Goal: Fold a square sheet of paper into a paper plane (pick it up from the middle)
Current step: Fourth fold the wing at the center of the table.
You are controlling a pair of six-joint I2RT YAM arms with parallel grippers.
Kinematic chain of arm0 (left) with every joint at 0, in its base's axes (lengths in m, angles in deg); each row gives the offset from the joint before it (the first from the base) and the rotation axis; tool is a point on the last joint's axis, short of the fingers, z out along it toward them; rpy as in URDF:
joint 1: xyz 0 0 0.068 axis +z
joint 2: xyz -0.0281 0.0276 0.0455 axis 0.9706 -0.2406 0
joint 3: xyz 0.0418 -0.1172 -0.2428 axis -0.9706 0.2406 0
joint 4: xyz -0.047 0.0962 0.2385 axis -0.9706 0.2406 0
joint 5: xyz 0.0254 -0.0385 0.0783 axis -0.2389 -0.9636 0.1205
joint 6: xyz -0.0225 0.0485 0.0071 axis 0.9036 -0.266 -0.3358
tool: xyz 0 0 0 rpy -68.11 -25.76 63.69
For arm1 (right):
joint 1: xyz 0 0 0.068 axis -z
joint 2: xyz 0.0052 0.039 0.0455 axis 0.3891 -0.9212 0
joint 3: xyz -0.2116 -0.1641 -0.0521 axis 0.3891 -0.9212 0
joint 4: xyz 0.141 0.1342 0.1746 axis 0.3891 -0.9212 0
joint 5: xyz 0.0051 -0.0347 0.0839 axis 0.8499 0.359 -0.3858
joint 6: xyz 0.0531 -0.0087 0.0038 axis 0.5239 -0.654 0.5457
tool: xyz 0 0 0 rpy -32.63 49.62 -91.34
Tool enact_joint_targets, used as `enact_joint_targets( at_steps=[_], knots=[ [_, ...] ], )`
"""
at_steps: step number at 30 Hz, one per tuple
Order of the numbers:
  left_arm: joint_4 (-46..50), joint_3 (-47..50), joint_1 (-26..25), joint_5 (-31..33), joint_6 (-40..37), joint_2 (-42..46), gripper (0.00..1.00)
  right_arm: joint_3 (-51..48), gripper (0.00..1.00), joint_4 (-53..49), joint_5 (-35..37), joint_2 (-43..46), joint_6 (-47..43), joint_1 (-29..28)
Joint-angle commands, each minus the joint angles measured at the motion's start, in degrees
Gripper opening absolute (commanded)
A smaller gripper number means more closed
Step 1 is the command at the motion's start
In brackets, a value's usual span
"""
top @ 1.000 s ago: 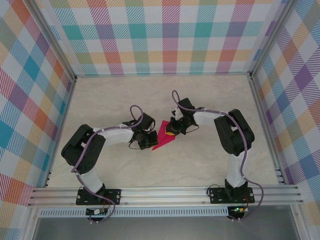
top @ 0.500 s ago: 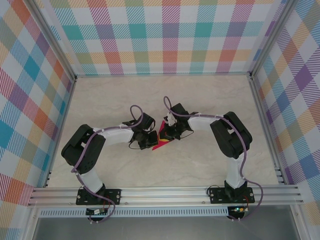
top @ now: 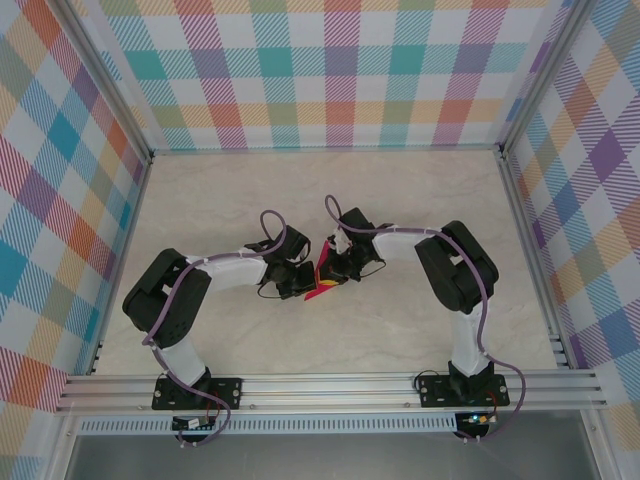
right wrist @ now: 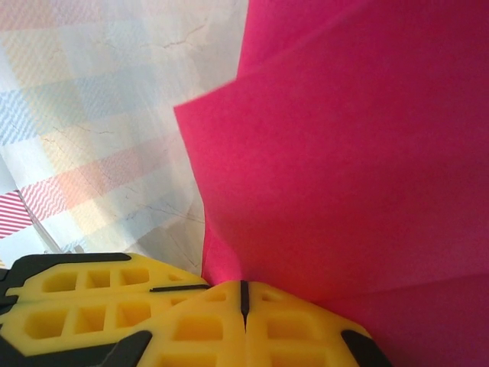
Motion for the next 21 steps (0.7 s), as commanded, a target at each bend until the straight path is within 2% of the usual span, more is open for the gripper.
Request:
enact_joint_targets(
  at_steps=[1,21],
  knots=[
    [7.71,2.72,-0.36,3.82,-1.59,-1.76,0.00,1.29,0.03,-0.20,4.58,-2.34,0.14,2.56],
    [7.60,3.85,-0.36,3.31,-1.97,-2.89,0.00,6.80,0.04,-0.21,7.31,-5.19,-0.70,16.58]
  ],
)
